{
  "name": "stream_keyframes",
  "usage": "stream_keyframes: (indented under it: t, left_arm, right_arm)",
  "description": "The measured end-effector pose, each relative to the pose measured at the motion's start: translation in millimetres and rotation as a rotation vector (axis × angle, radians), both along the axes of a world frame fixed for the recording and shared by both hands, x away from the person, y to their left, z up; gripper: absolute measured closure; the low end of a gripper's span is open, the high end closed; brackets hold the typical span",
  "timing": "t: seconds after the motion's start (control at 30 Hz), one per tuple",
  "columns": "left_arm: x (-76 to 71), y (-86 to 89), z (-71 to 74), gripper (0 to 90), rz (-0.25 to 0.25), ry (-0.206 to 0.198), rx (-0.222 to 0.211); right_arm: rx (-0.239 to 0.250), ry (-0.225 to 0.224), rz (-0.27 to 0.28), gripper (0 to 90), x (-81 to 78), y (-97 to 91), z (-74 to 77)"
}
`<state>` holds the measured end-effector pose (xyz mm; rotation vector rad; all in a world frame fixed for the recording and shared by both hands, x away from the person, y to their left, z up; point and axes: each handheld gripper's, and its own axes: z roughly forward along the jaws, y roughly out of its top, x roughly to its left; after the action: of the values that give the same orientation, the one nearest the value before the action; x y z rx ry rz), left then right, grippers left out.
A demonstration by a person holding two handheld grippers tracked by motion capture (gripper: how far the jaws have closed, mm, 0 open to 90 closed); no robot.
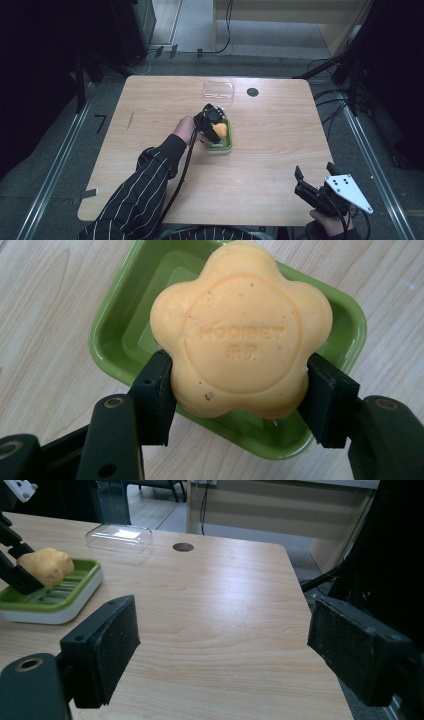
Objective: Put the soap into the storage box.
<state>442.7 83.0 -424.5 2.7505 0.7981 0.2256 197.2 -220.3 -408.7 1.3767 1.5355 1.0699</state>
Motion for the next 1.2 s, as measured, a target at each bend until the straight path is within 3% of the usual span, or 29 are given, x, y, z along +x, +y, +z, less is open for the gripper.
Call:
stream_keyframes:
  t: [1.2]
  left_arm:
    - [7.4,-5.9,-16.9,39.0,-0.030,0.017,0.062]
  right_arm:
    - [0.005,0.000,-0.003,13.7,0.0,0.0,0.1]
